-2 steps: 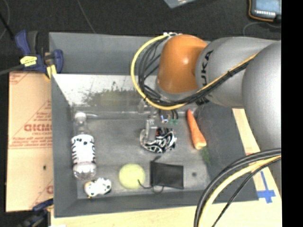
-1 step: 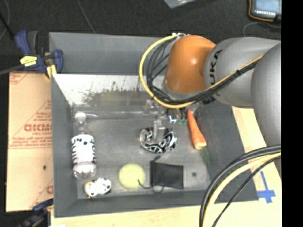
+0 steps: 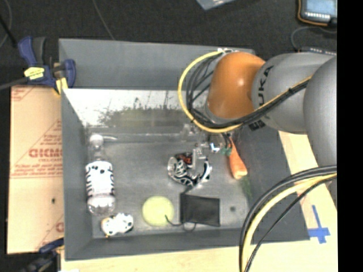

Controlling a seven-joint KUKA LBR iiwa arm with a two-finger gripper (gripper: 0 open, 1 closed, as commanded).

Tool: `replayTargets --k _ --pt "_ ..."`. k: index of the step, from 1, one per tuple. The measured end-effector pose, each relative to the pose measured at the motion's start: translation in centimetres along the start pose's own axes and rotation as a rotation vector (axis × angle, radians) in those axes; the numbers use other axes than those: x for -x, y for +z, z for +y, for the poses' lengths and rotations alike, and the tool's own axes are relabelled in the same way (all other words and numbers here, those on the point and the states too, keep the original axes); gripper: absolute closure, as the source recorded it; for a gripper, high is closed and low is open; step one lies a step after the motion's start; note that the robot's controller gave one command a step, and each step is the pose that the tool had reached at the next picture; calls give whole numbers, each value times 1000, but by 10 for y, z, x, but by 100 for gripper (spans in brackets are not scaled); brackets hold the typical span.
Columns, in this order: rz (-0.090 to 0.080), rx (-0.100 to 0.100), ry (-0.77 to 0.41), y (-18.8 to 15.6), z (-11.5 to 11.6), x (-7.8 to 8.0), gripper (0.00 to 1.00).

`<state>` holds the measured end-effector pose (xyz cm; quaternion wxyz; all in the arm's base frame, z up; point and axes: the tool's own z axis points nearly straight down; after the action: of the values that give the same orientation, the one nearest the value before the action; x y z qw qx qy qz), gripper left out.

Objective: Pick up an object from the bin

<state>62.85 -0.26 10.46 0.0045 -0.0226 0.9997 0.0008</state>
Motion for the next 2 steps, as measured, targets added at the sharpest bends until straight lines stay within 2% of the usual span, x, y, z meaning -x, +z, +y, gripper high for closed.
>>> replayTargets --k 1,2 --pt "9 -1 93 19 -13 -2 0" --pt "-9 1 137 28 -8 -6 100"
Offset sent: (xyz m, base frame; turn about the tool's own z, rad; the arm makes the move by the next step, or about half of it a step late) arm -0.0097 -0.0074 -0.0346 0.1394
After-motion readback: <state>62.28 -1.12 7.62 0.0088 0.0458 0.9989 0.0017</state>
